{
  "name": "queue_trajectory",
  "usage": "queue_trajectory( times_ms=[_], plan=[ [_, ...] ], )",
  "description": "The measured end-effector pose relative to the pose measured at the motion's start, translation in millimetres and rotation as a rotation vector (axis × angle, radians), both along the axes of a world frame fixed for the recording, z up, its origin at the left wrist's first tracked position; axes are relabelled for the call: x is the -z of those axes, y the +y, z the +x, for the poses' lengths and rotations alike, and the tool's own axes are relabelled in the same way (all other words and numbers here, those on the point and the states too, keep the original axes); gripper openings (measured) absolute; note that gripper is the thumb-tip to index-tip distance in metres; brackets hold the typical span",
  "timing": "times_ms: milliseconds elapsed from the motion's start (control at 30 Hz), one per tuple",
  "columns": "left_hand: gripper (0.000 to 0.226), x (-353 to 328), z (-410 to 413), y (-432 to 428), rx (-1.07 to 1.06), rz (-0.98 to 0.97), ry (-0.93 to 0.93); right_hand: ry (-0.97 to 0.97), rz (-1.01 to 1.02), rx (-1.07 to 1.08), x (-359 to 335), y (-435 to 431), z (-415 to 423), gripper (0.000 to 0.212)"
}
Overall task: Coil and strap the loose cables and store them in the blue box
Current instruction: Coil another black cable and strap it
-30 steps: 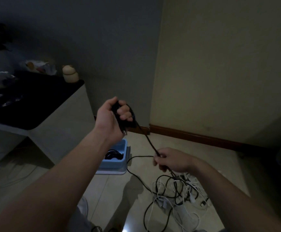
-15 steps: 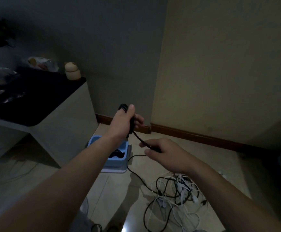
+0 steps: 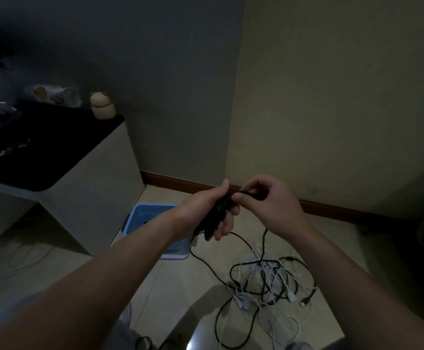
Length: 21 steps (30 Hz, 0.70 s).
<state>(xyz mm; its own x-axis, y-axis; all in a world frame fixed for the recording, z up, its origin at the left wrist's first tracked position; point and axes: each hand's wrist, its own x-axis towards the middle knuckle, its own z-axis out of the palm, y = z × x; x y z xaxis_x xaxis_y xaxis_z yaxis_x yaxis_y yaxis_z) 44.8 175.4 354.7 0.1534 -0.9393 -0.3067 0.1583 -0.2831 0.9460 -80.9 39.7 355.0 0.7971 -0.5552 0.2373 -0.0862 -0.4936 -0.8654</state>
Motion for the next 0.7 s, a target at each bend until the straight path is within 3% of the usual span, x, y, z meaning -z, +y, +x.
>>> queue_trajectory(
  times_ms=[133, 267, 333, 467, 700],
  plan=[
    [0.037, -4.8, 1.0, 4.6, 0.102, -0.077, 0.116, 0.009, 0.122, 0.037, 2.8, -6.7, -1.8, 0.041],
    [0.015, -5.5, -0.4, 4.9, 0.073, -0.123, 0.233, 0.034, 0.181, -0.056, 4.4, -6.3, -1.0, 0.028],
    [0.013, -4.8, 0.9, 5.0, 0.025, -0.156, 0.257, 0.009, 0.256, -0.103, 4.8, -7.1, -1.7, 0.017],
    [0.022, -2.6, 1.0, 5.2, -0.059, -0.184, 0.253, 0.005, 0.392, -0.135, 7.7, -9.2, -1.9, 0.014],
    [0.025, -6.2, 0.9, 4.9, -0.113, -0.263, 0.406, 0.026, 0.455, -0.146, 11.1, 1.0, -0.1, 0.025]
  ],
)
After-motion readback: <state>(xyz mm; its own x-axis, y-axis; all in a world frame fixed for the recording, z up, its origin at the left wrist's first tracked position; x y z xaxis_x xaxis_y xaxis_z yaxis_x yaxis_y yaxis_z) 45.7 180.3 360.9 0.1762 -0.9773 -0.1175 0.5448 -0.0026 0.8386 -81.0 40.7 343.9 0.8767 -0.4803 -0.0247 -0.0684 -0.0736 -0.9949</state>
